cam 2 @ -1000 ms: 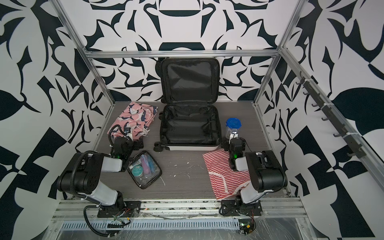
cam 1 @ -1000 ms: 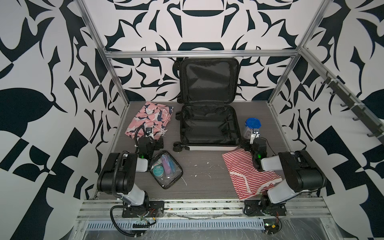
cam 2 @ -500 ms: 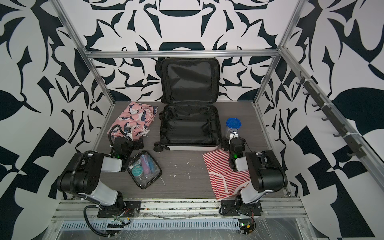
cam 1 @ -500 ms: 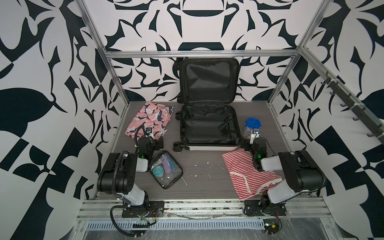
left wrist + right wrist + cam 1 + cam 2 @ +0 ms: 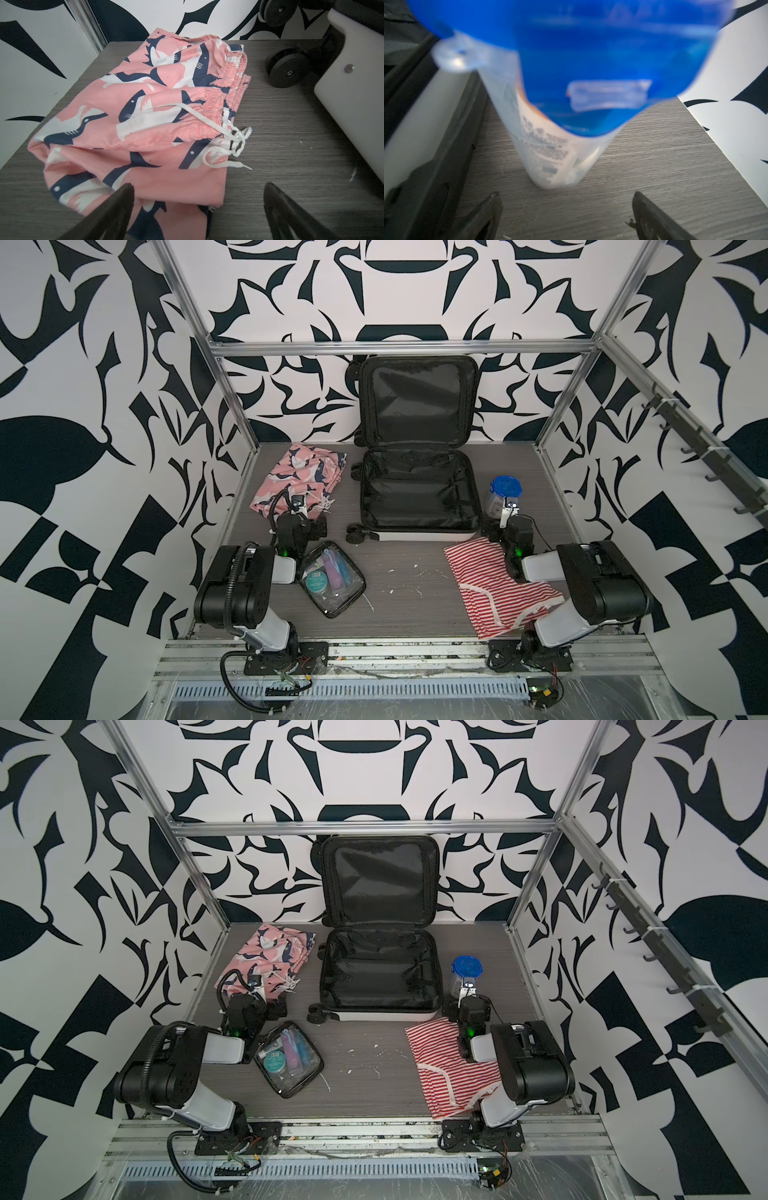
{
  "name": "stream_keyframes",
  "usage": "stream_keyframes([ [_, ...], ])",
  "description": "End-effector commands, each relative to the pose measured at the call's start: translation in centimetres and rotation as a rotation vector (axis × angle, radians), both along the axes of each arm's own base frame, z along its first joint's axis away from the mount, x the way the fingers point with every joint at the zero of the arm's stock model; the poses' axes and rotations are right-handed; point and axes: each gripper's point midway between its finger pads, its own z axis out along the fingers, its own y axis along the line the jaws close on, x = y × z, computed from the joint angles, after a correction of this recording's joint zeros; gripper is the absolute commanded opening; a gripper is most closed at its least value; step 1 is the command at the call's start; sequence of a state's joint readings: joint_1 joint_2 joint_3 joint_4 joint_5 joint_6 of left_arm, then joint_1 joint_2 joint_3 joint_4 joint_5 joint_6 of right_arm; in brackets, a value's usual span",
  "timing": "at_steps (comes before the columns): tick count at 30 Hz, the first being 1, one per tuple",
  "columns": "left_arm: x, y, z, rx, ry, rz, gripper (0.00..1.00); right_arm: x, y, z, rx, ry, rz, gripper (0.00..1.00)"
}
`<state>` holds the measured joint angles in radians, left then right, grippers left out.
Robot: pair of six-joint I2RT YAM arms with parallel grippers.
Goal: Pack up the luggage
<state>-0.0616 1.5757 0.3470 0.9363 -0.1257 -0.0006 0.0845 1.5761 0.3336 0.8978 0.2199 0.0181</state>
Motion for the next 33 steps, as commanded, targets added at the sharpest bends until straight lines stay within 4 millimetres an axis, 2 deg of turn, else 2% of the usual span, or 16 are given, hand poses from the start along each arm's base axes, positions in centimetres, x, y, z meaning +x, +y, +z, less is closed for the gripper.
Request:
stream_keyframes([
  [1,0.6,-0.1,1.0,-0.008,-0.027,-0.005,0.99,0.9,0.3,1.9,0.006,-0.059,0.016,0.99],
  [16,0.6,-0.1,1.1,-0.009,-0.027,-0.006,0.99,0.8,0.4,1.8,0.006,-0.057,0.016,0.99],
  [22,0.5,-0.1,1.2,-0.009,-0.033,-0.004,0.99,1.0,0.2,2.3,0.003,-0.060,0.009,0.99],
  [26,0.4,0.9,2.7,0.005,-0.036,0.076,0.99,0.7,-0.9,4.3,-0.004,-0.046,-0.059,0.99],
  [30,0.2,1.8,5.1,0.015,-0.020,0.134,0.99,-0.8,-1.8,6.9,0.007,-0.114,-0.113,1.00],
  [33,-0.5,2.3,9.0,-0.042,-0.098,0.184,0.99,-1.8,-2.4,8.9,0.023,-0.122,-0.151,0.99],
])
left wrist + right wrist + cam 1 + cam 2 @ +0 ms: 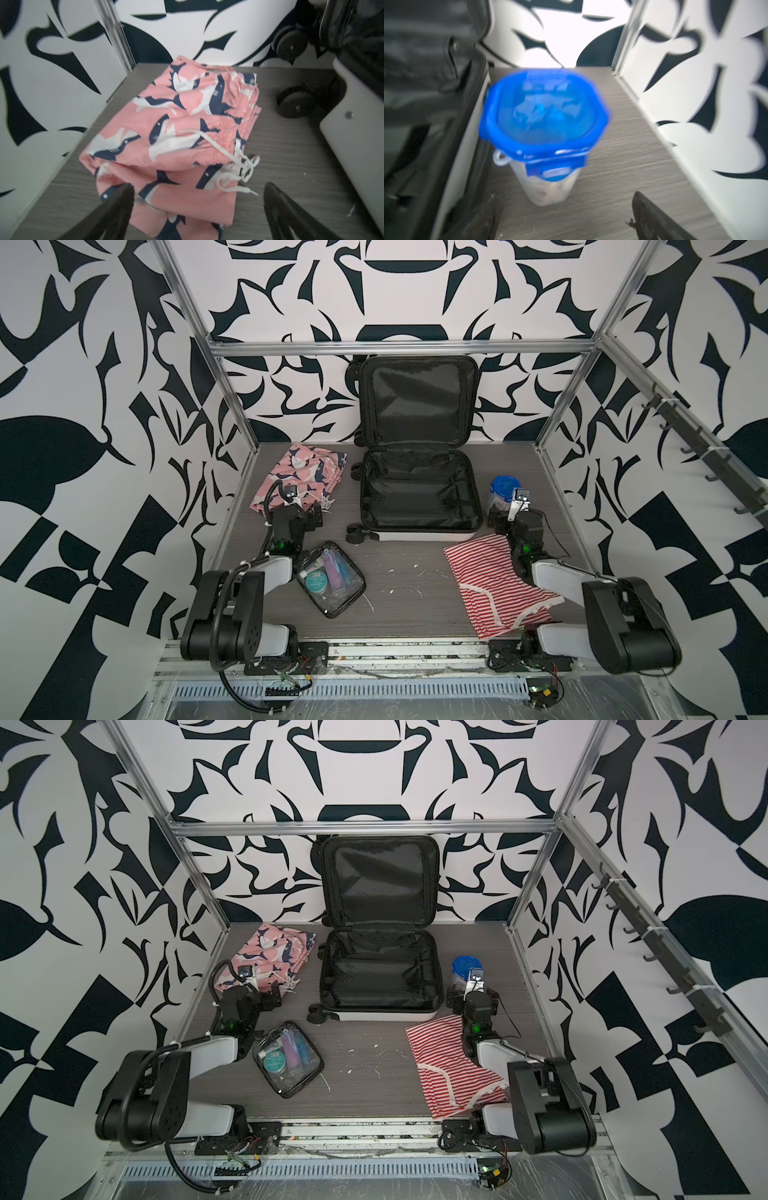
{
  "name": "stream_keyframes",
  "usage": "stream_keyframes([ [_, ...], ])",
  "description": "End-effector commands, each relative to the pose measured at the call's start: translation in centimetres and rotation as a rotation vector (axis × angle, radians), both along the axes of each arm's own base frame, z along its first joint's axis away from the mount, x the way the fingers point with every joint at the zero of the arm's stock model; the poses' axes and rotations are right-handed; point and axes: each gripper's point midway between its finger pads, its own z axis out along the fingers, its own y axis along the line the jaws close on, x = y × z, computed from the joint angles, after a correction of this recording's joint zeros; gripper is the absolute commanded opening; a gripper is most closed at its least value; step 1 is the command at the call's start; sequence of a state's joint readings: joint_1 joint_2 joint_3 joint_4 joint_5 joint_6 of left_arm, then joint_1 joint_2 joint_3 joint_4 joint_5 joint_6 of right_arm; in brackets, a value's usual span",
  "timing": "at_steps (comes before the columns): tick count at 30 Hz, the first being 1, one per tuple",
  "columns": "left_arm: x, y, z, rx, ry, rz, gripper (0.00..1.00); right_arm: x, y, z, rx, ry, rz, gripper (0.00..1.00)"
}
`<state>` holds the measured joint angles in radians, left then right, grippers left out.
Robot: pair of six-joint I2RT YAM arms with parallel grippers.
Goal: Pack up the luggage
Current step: 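Reach both grippers toward the red-and-white striped garment's edges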
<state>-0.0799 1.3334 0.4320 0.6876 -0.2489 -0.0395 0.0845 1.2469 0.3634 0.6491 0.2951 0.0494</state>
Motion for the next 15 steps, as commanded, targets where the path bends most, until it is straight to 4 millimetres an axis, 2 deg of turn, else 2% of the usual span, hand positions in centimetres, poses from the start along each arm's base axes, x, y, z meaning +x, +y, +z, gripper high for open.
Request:
stream_keyframes([
  [1,-1.1,0.9,3.5,-0.078,-0.031,0.077,0.99,-1.0,-1.3,2.0,0.036,0.017,-0.096,0.99],
  [3,-2.0,1.1,5.6,-0.190,-0.026,0.124,0.99,-1.9,-2.2,3.1,0.114,0.064,-0.182,0.99],
  [5,-2.9,1.1,7.8,-0.254,-0.013,0.142,0.99,-3.6,-3.5,3.8,0.189,0.148,-0.321,1.00],
  [7,-4.1,1.4,9.0,-0.328,0.009,0.184,0.99,-4.6,-3.1,4.0,0.248,0.213,-0.333,1.00],
  [10,-6.3,0.9,10.6,-0.450,0.051,0.183,0.99,-5.6,-0.4,4.2,0.383,0.263,-0.209,0.99],
  [13,-8.0,-2.8,10.9,-0.598,0.147,0.008,0.97,-6.7,3.9,4.1,0.526,0.317,-0.001,0.99],
  [15,-9.2,-5.5,10.2,-0.689,0.214,-0.113,0.90,-7.5,5.6,3.8,0.618,0.340,0.063,0.91],
])
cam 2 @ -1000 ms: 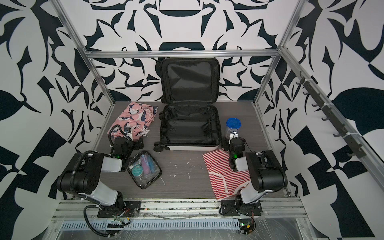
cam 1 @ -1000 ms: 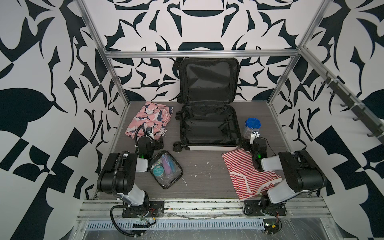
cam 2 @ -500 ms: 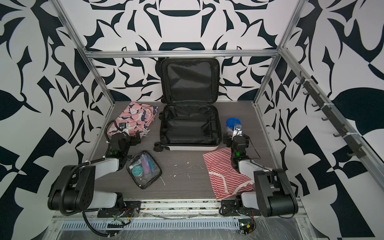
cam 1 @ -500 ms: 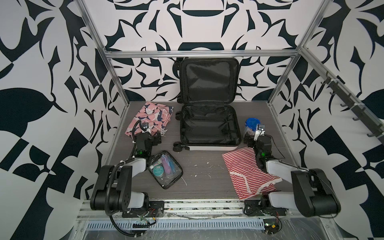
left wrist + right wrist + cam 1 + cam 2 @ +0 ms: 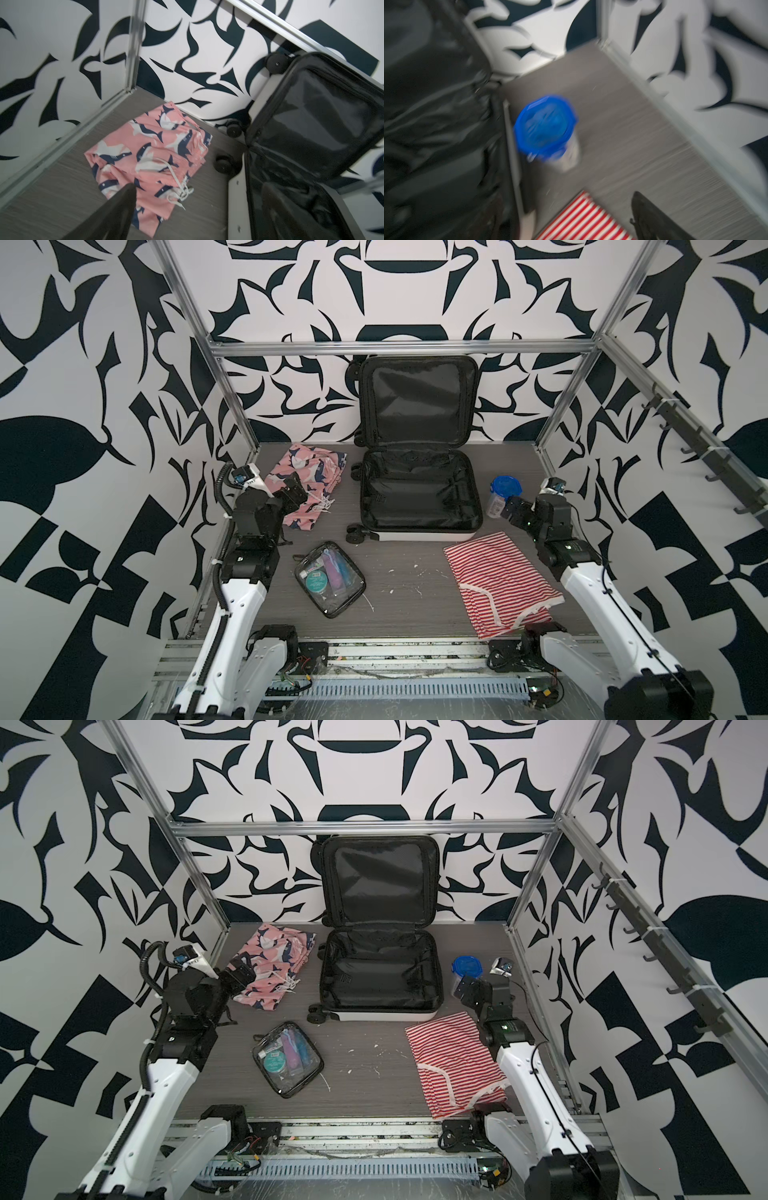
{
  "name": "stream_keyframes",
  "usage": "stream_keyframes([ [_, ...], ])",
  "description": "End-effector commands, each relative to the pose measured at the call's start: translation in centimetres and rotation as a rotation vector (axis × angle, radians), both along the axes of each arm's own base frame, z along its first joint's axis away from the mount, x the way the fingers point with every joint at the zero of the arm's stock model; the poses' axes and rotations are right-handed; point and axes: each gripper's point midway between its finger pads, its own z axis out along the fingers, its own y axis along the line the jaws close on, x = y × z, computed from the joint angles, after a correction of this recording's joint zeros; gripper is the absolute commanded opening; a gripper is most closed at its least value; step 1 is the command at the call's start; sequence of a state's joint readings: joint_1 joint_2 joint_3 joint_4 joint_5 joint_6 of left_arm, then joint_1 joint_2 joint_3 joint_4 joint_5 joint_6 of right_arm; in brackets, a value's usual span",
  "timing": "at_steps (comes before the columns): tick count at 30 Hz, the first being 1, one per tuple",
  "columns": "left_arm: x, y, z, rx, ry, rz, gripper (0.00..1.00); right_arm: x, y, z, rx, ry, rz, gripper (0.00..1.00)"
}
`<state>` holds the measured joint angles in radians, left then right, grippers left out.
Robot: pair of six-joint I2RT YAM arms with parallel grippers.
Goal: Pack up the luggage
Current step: 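Reach both grippers toward the red-and-white striped garment's edges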
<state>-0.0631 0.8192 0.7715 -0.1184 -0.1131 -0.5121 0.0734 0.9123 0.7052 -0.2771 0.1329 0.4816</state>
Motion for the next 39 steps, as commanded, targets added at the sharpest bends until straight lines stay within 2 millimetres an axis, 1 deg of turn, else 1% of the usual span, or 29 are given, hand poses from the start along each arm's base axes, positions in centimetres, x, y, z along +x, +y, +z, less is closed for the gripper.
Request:
stream_keyframes([
  [1,-3.2,-5.3,-5.7,-0.232,0.257,-0.237,0.89,-2.9,4.4,-2.9,0.242,0.137,0.145,0.84],
  [2,-3.7,-6.0,-6.9,-0.253,0.296,-0.253,0.89,-3.4,5.0,-3.7,0.278,0.170,0.154,0.79],
  [4,-5.0,-8.3,-9.4,-0.262,0.380,-0.316,0.89,-4.4,6.0,-5.6,0.314,0.252,0.166,0.73],
  [5,-5.7,-9.2,-10.6,-0.250,0.418,-0.333,0.89,-4.9,6.7,-6.5,0.311,0.299,0.179,0.71],
  [7,-7.2,-11.6,-12.1,-0.218,0.473,-0.388,0.89,-5.8,7.9,-7.8,0.261,0.365,0.205,0.71],
  [10,-9.1,-15.1,-13.2,-0.149,0.508,-0.465,0.89,-6.8,10.0,-8.5,0.147,0.396,0.249,0.75],
  [12,-9.9,-16.9,-13.6,-0.119,0.511,-0.501,0.88,-7.2,11.6,-8.9,0.108,0.399,0.282,0.77],
  [14,-10.3,-18.3,-13.9,-0.109,0.518,-0.527,0.86,-7.5,12.9,-9.6,0.069,0.417,0.310,0.79],
  [15,-10.3,-18.8,-14.0,-0.113,0.523,-0.534,0.81,-7.6,13.5,-10.1,0.047,0.425,0.325,0.80],
  [16,-10.2,-19.1,-14.2,-0.116,0.528,-0.538,0.80,-7.7,14.2,-10.6,0.031,0.432,0.339,0.81],
  [20,-9.8,-19.5,-14.1,-0.132,0.519,-0.534,0.78,-8.0,16.0,-12.2,-0.034,0.468,0.388,0.83],
  [22,-9.6,-19.5,-13.7,-0.136,0.502,-0.536,0.78,-7.4,16.2,-12.4,-0.093,0.461,0.392,0.84],
  [25,-9.6,-19.4,-13.2,-0.134,0.480,-0.535,0.78,-6.8,17.0,-12.7,-0.125,0.463,0.414,0.86],
  [29,-9.6,-18.8,-13.1,-0.134,0.468,-0.514,0.78,-6.1,17.9,-13.3,-0.133,0.458,0.441,0.89],
  [31,-9.8,-18.5,-13.1,-0.139,0.466,-0.505,0.78,-5.9,18.7,-13.7,-0.127,0.460,0.468,0.89],
  [34,-9.9,-18.3,-13.2,-0.144,0.458,-0.498,0.78,-5.7,19.3,-14.4,-0.131,0.466,0.486,0.90],
  [39,-9.8,-18.2,-13.3,-0.139,0.461,-0.495,0.78,-6.1,21.1,-15.8,-0.095,0.497,0.552,0.90],
])
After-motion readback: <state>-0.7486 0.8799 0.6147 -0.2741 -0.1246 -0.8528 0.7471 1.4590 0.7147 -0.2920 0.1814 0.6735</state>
